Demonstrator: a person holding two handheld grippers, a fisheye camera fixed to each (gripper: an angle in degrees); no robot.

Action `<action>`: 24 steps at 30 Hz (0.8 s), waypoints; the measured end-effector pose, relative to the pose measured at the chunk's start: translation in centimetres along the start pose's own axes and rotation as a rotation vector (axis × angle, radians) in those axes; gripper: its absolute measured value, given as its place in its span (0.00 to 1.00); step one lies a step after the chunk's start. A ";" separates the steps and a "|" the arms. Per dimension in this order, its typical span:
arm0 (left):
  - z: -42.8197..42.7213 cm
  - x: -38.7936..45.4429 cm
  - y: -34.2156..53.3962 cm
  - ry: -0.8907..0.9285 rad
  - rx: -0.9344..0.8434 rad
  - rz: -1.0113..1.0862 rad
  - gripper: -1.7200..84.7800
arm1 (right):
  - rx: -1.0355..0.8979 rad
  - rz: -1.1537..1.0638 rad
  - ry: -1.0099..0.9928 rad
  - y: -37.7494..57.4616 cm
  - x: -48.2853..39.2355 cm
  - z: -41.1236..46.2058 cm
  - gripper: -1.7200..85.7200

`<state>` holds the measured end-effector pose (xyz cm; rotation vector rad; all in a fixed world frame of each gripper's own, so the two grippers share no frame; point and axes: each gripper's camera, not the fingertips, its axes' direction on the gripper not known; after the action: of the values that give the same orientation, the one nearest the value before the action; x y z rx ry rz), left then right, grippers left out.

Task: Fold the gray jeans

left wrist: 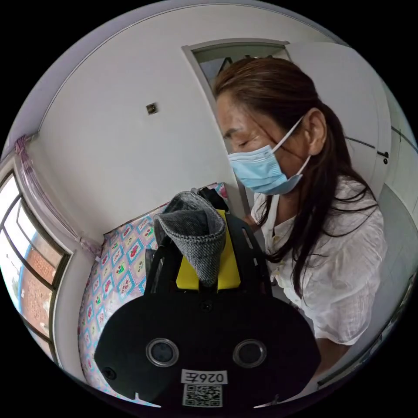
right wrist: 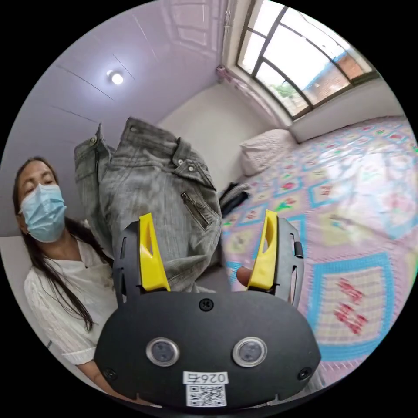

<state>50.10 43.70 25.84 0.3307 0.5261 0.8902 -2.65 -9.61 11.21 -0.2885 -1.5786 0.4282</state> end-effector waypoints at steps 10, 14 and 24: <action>-11.4 15.9 -3.5 -0.036 -0.005 0.010 0.05 | -0.225 -0.035 -0.746 0.2 -2.0 23.0 0.36; -13.2 21.2 -4.9 -0.101 0.030 0.033 0.05 | -0.341 0.036 -0.936 4.4 -5.7 29.4 0.39; -13.6 28.6 -10.2 -0.197 -0.029 0.012 0.05 | -0.291 -0.250 -1.028 7.4 -9.6 21.1 0.04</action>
<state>63.84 61.44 1.19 0.3906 0.3294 0.8661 -23.66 -9.18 -1.01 -0.0721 -2.6578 0.1303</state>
